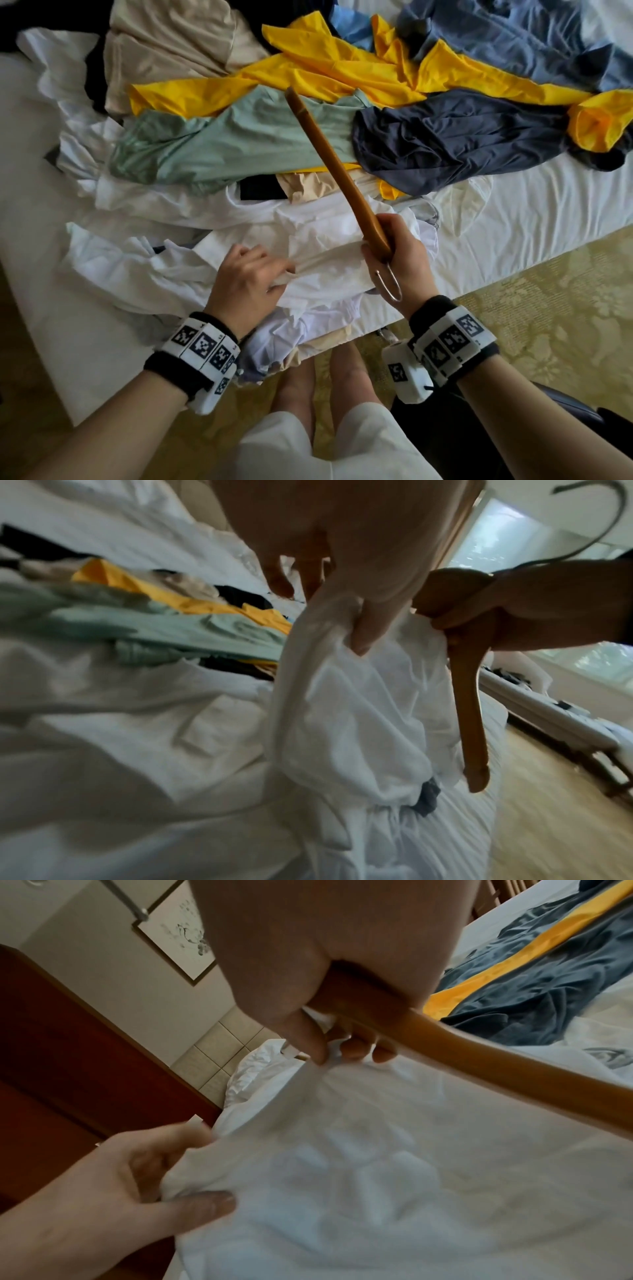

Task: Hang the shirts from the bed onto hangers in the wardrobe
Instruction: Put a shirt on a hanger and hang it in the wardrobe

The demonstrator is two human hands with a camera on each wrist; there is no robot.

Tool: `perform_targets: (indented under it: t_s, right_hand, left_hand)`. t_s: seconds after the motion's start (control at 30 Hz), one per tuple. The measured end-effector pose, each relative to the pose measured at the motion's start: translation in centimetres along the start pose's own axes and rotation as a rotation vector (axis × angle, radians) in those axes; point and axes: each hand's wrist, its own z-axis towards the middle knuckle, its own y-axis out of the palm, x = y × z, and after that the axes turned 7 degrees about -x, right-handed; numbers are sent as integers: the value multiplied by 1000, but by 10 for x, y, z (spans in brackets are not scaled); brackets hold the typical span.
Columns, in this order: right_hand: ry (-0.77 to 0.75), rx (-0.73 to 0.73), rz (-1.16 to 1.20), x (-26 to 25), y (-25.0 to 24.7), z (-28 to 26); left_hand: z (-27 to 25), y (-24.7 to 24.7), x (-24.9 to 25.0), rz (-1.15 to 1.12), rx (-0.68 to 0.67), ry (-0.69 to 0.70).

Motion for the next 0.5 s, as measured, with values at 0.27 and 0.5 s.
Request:
perform_targets:
  t_s: [0.27,0.5]
  right_hand:
    - [-32,17,-65,-35,-5,-11]
    - [-301,-241,175,-113,-37,-48]
  left_hand:
    - [-15,-47,16,58,-12,287]
    - [5,-108,76,-385,158,274]
